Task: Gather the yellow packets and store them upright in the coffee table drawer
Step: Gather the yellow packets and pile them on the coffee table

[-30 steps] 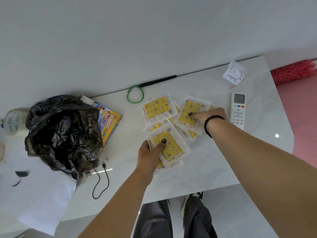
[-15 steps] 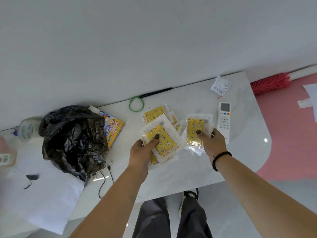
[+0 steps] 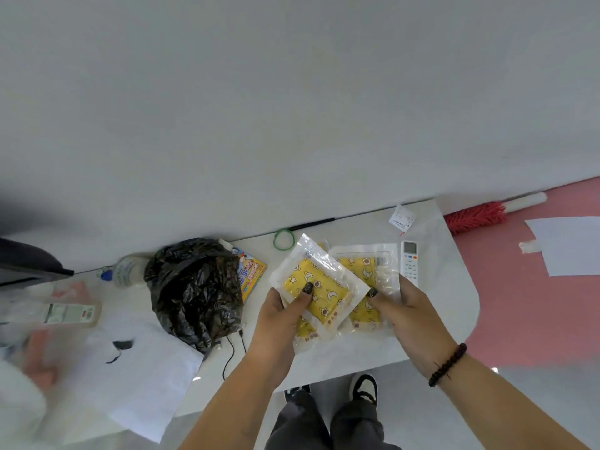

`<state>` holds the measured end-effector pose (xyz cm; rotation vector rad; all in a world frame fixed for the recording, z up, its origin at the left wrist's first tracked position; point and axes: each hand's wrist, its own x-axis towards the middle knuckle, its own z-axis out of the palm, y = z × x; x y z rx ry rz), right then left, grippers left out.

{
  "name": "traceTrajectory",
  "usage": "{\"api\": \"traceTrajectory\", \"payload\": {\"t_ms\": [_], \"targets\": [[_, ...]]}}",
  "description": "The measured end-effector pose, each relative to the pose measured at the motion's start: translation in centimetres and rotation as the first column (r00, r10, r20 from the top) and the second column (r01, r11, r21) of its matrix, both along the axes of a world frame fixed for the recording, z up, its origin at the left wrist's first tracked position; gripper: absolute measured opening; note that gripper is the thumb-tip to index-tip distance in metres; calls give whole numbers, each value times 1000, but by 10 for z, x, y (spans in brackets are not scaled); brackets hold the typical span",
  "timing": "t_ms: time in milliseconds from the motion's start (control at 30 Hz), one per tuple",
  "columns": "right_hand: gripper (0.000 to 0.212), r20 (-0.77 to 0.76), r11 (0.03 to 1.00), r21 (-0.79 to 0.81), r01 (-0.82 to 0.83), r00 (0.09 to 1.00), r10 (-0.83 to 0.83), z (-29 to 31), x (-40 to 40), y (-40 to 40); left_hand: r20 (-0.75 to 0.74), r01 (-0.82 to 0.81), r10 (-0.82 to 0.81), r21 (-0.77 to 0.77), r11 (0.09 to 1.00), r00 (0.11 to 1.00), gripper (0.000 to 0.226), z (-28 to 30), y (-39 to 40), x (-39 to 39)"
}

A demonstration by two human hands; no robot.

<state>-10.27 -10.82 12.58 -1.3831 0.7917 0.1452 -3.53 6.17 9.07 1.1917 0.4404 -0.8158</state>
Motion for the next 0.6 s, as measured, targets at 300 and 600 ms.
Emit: {"api": "traceTrajectory", "payload": {"t_ms": [300,600], "targets": [[25,29,942,-215,-258,962,270,77,1,22,56,-65,69,-83,994,996,34,84,19,-21],[21,87,857,-223,-465,866,493,130,19,7,103,-280,284,-49,959,953,29,143,-2,-43]]}}
